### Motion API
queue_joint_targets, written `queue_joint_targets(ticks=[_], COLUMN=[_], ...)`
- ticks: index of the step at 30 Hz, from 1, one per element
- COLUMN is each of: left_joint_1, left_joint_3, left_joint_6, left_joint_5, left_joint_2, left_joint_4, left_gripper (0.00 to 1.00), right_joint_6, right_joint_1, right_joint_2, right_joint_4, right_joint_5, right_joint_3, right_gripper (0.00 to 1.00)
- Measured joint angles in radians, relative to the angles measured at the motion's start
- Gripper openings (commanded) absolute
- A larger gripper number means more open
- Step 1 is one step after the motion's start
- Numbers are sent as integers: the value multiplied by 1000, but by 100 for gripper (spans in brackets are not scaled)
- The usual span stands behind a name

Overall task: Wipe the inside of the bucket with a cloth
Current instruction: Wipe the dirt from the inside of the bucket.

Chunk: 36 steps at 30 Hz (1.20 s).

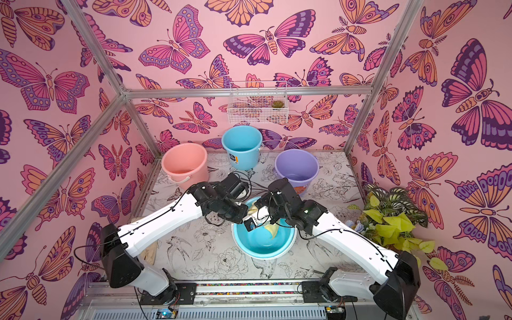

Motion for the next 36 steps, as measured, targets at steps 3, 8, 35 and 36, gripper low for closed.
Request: queue_joint_targets(ticks=[3, 8, 35, 36], left_joint_1=[0, 0, -8, -8], left_joint_3=[3, 10, 12, 12], left_joint_6=[0, 1, 20, 20], left_joint_5=[1, 1, 8, 7], left_joint_2=[0, 0, 5, 5], left_joint_4=[0, 0, -13, -13], left_gripper=[0, 0, 0, 0], right_joint_6=[-25, -55, 251, 266], right_joint_1=[0, -2, 231, 241], right_joint_2=[-35, -113, -276, -273], right_joint_4=[-61, -190, -581, -563], right_joint_5=[50, 111, -100, -101], right_joint_3=[0, 13, 33, 24], right_gripper=[0, 0, 0, 0])
